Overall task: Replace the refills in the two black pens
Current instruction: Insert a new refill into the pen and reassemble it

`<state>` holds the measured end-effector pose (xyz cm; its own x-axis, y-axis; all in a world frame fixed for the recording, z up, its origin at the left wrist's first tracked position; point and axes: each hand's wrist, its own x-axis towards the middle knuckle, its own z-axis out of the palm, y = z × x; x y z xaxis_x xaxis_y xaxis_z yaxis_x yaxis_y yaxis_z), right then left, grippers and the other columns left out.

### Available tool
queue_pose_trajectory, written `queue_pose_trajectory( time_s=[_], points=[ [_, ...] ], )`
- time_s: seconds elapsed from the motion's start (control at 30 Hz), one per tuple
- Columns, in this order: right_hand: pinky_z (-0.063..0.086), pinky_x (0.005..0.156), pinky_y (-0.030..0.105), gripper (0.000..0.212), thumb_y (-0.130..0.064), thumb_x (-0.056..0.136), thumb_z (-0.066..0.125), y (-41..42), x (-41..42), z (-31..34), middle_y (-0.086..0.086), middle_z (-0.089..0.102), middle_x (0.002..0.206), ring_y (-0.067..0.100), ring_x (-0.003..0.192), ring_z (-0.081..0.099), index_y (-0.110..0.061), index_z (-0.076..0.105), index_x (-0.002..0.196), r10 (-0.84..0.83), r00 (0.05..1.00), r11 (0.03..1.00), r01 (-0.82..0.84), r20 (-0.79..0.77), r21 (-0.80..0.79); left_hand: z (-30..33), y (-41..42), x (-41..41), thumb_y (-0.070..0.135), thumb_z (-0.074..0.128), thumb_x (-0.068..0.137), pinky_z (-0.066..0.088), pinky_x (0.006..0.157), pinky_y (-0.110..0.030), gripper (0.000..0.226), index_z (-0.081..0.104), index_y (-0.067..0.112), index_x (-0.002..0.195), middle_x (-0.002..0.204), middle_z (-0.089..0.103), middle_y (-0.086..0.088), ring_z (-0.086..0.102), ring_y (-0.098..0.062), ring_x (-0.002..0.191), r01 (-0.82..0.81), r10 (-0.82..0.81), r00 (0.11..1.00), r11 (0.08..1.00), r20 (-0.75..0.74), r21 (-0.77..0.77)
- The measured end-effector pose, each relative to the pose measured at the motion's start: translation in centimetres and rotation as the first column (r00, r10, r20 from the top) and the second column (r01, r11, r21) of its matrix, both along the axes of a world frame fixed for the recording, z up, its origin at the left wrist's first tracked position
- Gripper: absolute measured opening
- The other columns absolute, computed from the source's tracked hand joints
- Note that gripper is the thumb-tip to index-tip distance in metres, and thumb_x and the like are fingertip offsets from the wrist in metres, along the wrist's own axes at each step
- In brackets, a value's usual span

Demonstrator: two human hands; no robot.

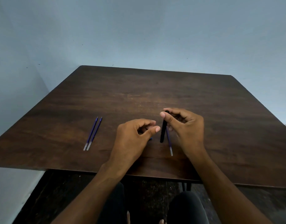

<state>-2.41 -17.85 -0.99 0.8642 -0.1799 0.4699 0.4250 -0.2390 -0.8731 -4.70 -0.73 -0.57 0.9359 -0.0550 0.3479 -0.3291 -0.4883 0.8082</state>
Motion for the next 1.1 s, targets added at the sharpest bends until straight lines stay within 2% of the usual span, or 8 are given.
queue_pose_trajectory(
  time_s=[0.13, 0.23, 0.33, 0.53, 0.63, 0.73, 0.97, 1.1],
  points=[
    [0.053, 0.051, 0.025, 0.022, -0.030, 0.077, 0.084, 0.0, 0.3, 0.3, 0.009, 0.074, 0.069, 0.016, 0.052, 0.064, -0.014, 0.079, 0.091, 0.077, 0.994, 0.980, -0.061, -0.078, 0.191, 0.0, -0.8, -0.1, 0.035, 0.078, 0.083, 0.045, 0.074, 0.000, 0.029, 0.077, 0.025, 0.110, 0.087, 0.069, 0.027, 0.065, 0.016, 0.086, 0.028, -0.027, 0.999, 0.999, 0.018, -0.034],
    [0.055, 0.050, 0.026, 0.018, -0.023, 0.077, 0.085, 0.2, 0.4, 0.4, 0.014, 0.075, 0.073, 0.018, 0.056, 0.065, -0.010, 0.079, 0.088, 0.133, 0.981, 0.941, -0.080, -0.143, 0.328, 0.2, -1.3, -0.3, 0.033, 0.078, 0.084, 0.045, 0.073, 0.000, 0.018, 0.074, 0.043, 0.097, 0.078, 0.066, 0.039, 0.064, 0.018, 0.085, 0.047, -0.046, 0.999, 0.998, 0.025, -0.041],
    [0.057, 0.052, 0.030, 0.019, -0.023, 0.078, 0.084, 0.2, 0.4, 0.2, 0.017, 0.075, 0.076, 0.022, 0.059, 0.065, -0.009, 0.078, 0.089, 0.168, 0.966, 0.935, -0.093, -0.196, 0.342, 0.2, -1.6, -0.4, 0.029, 0.079, 0.084, 0.044, 0.072, 0.001, 0.031, 0.064, 0.056, 0.084, 0.078, 0.061, 0.049, 0.063, 0.020, 0.084, 0.032, -0.031, 0.997, 0.999, 0.077, -0.012],
    [0.054, 0.049, 0.032, 0.036, -0.044, 0.086, 0.074, -0.4, 0.2, 0.5, 0.011, 0.072, 0.070, 0.022, 0.058, 0.062, -0.008, 0.076, 0.083, 0.121, 0.950, 0.956, -0.034, -0.287, 0.292, -0.6, -0.7, 0.3, 0.032, 0.077, 0.085, 0.054, 0.081, -0.026, 0.021, 0.078, 0.023, 0.103, 0.093, 0.074, 0.012, 0.066, -0.004, 0.090, -0.086, 0.068, 0.986, 0.989, 0.155, 0.118],
    [0.046, 0.042, 0.021, 0.032, -0.045, 0.085, 0.074, -1.4, 0.2, 1.1, 0.002, 0.069, 0.062, 0.006, 0.048, 0.059, -0.015, 0.073, 0.073, -0.067, 0.902, 0.997, 0.041, -0.427, -0.070, -0.7, 0.1, 0.4, 0.030, 0.076, 0.086, 0.050, 0.079, -0.024, 0.017, 0.077, 0.024, 0.102, 0.092, 0.073, 0.011, 0.062, -0.007, 0.088, -0.103, 0.073, 0.984, 0.978, 0.163, 0.183],
    [0.042, 0.044, 0.018, 0.030, -0.037, 0.087, 0.075, -1.5, 0.5, 1.3, -0.004, 0.067, 0.063, 0.001, 0.046, 0.057, -0.022, 0.067, 0.062, -0.304, 0.823, 0.863, 0.024, -0.480, -0.504, -1.1, 0.8, 0.4, 0.031, 0.074, 0.086, 0.044, 0.082, -0.013, 0.019, 0.075, 0.026, 0.104, 0.098, 0.071, 0.015, 0.060, -0.001, 0.093, -0.117, 0.083, 0.982, 0.972, 0.168, 0.206],
    [0.033, 0.041, 0.025, 0.039, -0.037, 0.083, 0.078, 0.4, 1.7, 1.4, 0.002, 0.056, 0.067, 0.013, 0.056, 0.053, -0.014, 0.050, 0.068, -0.481, 0.682, 0.691, -0.092, -0.551, -0.717, -1.4, 1.5, 0.5, 0.023, 0.076, 0.086, 0.039, 0.083, -0.004, 0.031, 0.073, 0.026, 0.116, 0.098, 0.066, 0.020, 0.058, 0.001, 0.094, -0.140, 0.101, 0.974, 0.972, 0.205, 0.189],
    [0.037, 0.043, 0.028, 0.038, -0.034, 0.083, 0.078, 0.6, 2.3, 2.0, 0.003, 0.055, 0.073, 0.015, 0.061, 0.054, -0.015, 0.046, 0.072, -0.502, 0.622, 0.675, -0.154, -0.601, -0.722, -1.6, 1.6, 0.8, 0.025, 0.075, 0.086, 0.039, 0.084, 0.000, 0.028, 0.072, 0.032, 0.114, 0.094, 0.062, 0.028, 0.060, 0.007, 0.097, -0.136, 0.117, 0.983, 0.982, 0.143, 0.134]
  ],
)
